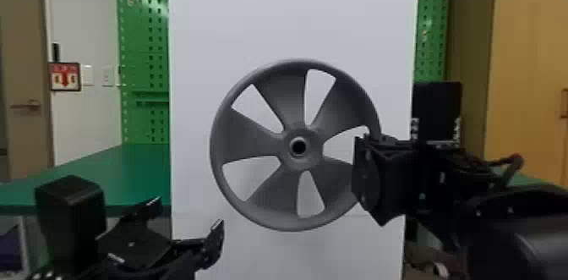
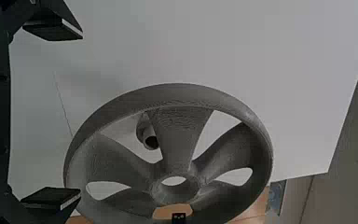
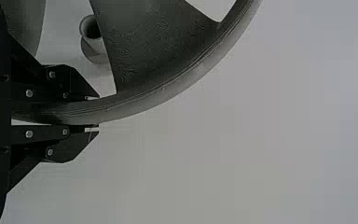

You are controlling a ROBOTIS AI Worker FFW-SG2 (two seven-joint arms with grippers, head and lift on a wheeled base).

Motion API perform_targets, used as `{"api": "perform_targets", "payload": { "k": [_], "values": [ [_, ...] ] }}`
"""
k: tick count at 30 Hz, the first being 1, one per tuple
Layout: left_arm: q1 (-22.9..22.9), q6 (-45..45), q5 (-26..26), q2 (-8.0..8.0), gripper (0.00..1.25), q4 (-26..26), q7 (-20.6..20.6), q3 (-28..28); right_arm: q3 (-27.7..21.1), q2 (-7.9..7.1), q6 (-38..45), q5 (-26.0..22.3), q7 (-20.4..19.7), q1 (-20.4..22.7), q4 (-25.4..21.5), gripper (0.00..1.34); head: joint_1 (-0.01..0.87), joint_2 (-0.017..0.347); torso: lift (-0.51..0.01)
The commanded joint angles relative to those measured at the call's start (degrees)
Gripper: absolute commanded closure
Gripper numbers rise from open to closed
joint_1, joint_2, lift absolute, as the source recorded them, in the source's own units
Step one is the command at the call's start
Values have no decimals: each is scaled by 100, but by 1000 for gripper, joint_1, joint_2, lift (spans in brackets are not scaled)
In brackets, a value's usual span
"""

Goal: Hold the wheel and insert it

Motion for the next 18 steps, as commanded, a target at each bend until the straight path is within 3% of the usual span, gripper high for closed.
{"api": "perform_targets", "payload": {
  "k": [1, 18],
  "values": [
    [0, 0, 8, 0, 101, 8, 0, 0, -1, 5, -8, 0, -7, -1, 17, 1214, 97, 15, -442],
    [0, -9, -1, 0, 101, 26, 0, -9, 7, 5, -78, -18, -16, -10, 131, 1214, 97, 15, -442]
  ]
}}
